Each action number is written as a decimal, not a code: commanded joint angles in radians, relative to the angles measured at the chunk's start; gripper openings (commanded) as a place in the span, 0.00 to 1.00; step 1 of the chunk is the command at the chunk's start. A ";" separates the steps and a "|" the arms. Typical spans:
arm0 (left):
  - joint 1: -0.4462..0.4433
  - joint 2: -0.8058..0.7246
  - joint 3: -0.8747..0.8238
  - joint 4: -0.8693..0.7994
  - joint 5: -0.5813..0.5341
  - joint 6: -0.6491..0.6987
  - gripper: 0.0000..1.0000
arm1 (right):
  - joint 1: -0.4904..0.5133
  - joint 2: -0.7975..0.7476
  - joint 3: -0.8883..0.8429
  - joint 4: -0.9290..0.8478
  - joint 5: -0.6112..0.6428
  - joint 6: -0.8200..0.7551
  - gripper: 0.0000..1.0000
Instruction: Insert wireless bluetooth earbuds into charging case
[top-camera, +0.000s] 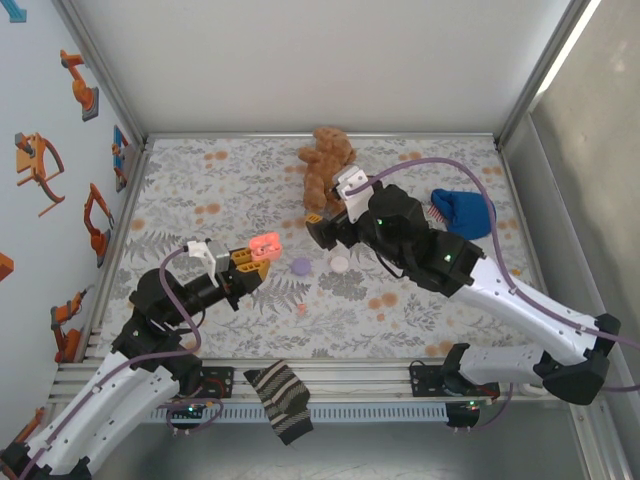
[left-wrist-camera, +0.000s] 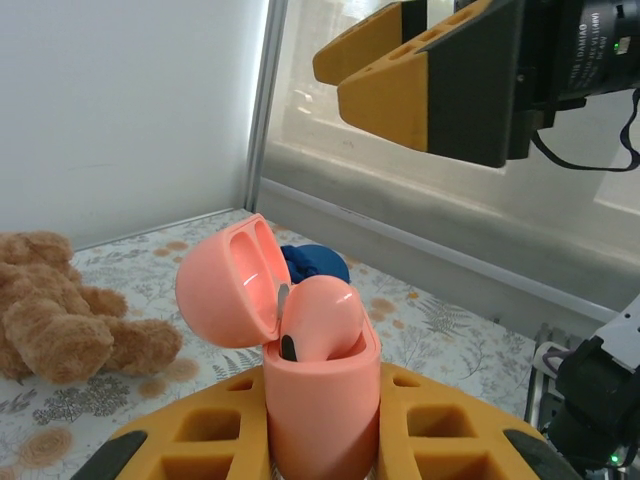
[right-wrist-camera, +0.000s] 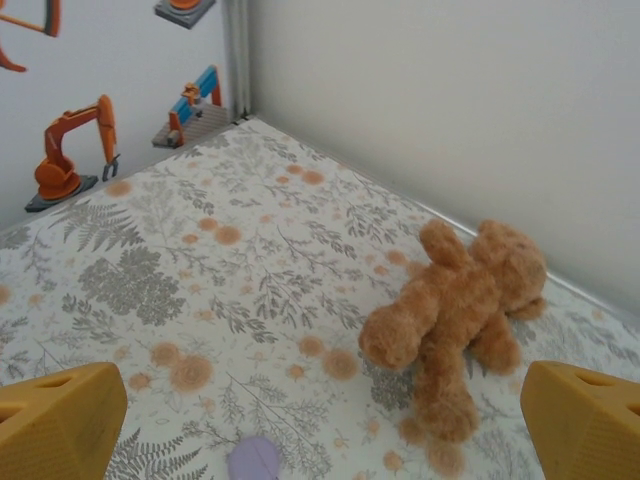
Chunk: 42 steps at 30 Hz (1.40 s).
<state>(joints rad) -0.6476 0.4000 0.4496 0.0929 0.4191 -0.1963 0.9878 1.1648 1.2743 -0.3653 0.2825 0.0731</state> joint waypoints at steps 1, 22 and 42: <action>-0.003 -0.018 0.037 -0.008 0.005 0.029 0.00 | -0.039 -0.028 -0.041 -0.061 -0.001 0.132 1.00; -0.004 -0.099 0.047 -0.101 -0.026 0.048 0.00 | -0.077 0.130 -0.167 -0.168 -0.218 0.334 1.00; -0.004 -0.124 0.051 -0.120 -0.039 0.060 0.00 | -0.001 0.366 -0.325 0.029 -0.448 0.636 0.75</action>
<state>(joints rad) -0.6479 0.2897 0.4770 -0.0391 0.3847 -0.1516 0.9665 1.4967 0.9569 -0.3916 -0.1432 0.6430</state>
